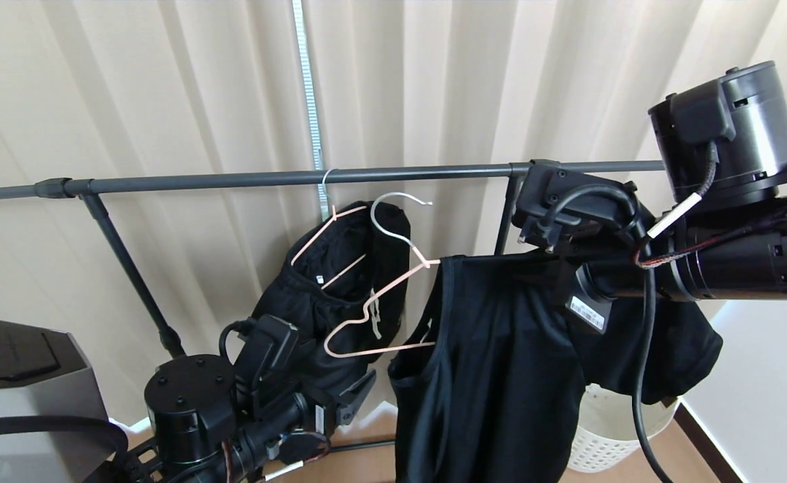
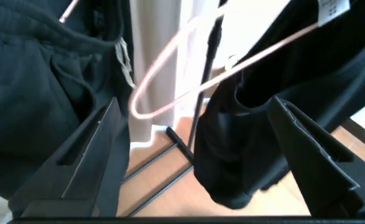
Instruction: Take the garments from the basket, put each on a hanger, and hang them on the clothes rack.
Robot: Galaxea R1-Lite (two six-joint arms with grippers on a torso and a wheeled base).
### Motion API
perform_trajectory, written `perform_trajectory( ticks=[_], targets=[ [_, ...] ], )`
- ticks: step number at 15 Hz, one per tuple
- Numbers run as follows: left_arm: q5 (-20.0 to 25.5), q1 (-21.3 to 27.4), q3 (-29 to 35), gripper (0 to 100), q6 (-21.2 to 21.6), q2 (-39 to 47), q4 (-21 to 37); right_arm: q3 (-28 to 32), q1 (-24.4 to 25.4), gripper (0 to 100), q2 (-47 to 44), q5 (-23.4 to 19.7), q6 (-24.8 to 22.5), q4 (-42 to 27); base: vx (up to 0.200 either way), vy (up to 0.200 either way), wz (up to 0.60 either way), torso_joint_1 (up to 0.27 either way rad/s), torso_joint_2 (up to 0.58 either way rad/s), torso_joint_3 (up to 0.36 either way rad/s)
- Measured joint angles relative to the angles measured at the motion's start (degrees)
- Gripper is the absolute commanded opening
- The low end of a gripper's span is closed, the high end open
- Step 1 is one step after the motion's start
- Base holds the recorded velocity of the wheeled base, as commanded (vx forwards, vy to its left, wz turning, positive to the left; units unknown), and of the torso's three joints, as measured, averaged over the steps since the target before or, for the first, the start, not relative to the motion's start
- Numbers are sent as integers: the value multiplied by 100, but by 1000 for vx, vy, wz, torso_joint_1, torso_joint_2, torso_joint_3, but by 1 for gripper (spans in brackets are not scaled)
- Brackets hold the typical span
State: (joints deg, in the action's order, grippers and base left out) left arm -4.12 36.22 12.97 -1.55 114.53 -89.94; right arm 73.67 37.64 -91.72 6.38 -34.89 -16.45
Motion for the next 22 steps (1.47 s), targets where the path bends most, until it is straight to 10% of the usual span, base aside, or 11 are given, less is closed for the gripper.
perform_trajectory(
  ticks=[6,15,22],
  targets=[
    [-936,208,349,100,5,-213,2,-503,135,0,190,679,167,1191,0,0,0,0,0,0],
    [-413,182,581,100,-1648,-623,907,-877,179,0,422,739,798,1334,0,0,0,0,0,0],
    [-357,405,708,100,-2007,-389,1097,-1240,510,0,592,772,901,1863,0,0,0,0,0,0]
  ],
)
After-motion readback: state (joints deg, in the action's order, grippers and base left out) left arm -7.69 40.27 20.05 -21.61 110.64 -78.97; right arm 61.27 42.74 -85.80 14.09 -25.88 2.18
